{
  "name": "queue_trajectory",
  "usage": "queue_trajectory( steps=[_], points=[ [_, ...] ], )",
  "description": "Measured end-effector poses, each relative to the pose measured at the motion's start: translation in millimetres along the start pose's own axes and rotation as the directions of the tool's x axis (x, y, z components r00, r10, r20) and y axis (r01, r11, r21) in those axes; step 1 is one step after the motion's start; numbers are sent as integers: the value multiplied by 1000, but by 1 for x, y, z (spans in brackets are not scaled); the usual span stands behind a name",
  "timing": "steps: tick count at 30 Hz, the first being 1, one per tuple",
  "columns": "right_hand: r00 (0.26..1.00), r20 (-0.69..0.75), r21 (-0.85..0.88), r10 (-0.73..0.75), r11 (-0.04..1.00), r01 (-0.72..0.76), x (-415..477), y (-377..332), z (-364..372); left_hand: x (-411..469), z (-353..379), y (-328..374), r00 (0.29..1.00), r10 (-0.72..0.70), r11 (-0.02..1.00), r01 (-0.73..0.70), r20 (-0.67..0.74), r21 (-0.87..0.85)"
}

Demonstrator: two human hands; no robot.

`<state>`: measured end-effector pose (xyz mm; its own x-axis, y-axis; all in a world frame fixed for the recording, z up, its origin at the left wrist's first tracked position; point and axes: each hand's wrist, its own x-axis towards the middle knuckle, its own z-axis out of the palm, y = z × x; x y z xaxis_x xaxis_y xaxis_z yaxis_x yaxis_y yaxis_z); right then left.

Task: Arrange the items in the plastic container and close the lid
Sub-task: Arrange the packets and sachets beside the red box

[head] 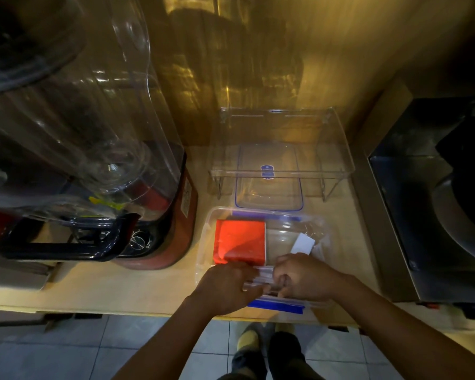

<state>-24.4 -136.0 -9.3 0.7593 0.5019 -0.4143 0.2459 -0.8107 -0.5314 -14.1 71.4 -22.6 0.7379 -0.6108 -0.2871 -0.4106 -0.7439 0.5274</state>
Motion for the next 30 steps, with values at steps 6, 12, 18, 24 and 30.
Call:
queue_trajectory(
  steps=[6, 12, 18, 24, 30],
  points=[
    [998, 8, -38, 67, 997, -67, 1, -9, 5, 0, 0, -1, 1000, 3, 1000, -3, 15, -7],
    [950, -196, 173, 244, 962, -212, -7, -3, -30, 0, -1, 0, 999, 33, 998, -34, 26, 48],
    [801, -405, 136, 441, 896, -424, -3, 5, -34, -3, 1, 0, 989, 144, 982, -145, 10, 118],
    [942, 67, -60, 329, 944, -326, -8, 5, -11, -1, 6, 0, 980, 141, 945, -176, 141, 276],
    [947, -27, -63, 320, 945, -321, -4, 5, 0, -1, 18, 11, 986, 102, 957, -134, 134, 259]
  ],
)
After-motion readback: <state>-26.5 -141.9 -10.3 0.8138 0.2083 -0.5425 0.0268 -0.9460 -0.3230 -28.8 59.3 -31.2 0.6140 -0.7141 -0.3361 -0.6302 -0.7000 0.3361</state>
